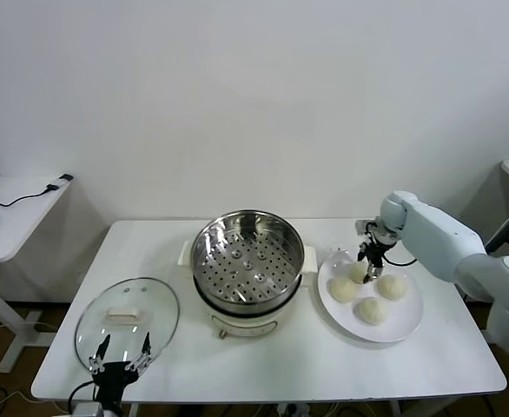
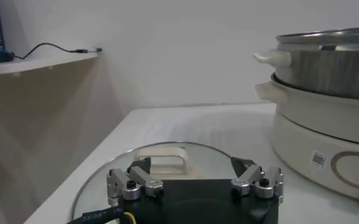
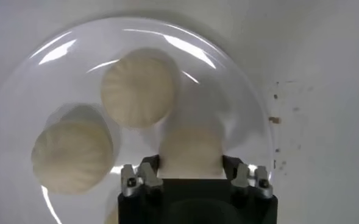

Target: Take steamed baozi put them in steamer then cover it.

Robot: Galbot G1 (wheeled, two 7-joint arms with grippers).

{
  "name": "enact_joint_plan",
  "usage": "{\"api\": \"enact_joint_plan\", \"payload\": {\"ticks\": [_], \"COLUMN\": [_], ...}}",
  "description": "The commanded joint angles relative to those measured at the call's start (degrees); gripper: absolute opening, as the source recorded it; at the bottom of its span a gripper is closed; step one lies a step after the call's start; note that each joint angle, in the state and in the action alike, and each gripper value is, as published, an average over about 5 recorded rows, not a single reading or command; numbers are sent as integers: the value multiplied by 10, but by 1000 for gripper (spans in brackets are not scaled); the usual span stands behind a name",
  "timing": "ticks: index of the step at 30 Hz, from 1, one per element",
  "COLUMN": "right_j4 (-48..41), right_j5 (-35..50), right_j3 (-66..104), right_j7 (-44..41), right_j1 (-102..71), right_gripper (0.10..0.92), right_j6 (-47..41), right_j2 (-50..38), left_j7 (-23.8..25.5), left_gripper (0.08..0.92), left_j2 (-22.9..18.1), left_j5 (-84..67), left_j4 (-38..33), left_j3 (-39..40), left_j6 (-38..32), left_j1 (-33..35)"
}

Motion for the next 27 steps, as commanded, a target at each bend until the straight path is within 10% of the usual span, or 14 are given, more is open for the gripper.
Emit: {"api": "enact_joint_plan", "payload": {"ticks": [1,15,27], "right_j4": [24,353,452], "right_j5": [9,216,61], "right_j3": [-1,-270,-283], "right_j7": [-3,-5,49], "right_j1": [18,442,350], "right_gripper": [579,577,577], "right_j6": [-1,114,313], "right_j2": [-7,29,109], "left_j7": [0,0,-2], "left_gripper": [823,823,823], "left_j2": [-1,0,-1], "left_j5": [3,5,4], "left_j4": [-4,-27,-29], "left_j3": [0,2,-2], "left_j6": [-1,-1,0], "left_j1": [2,13,14]}}
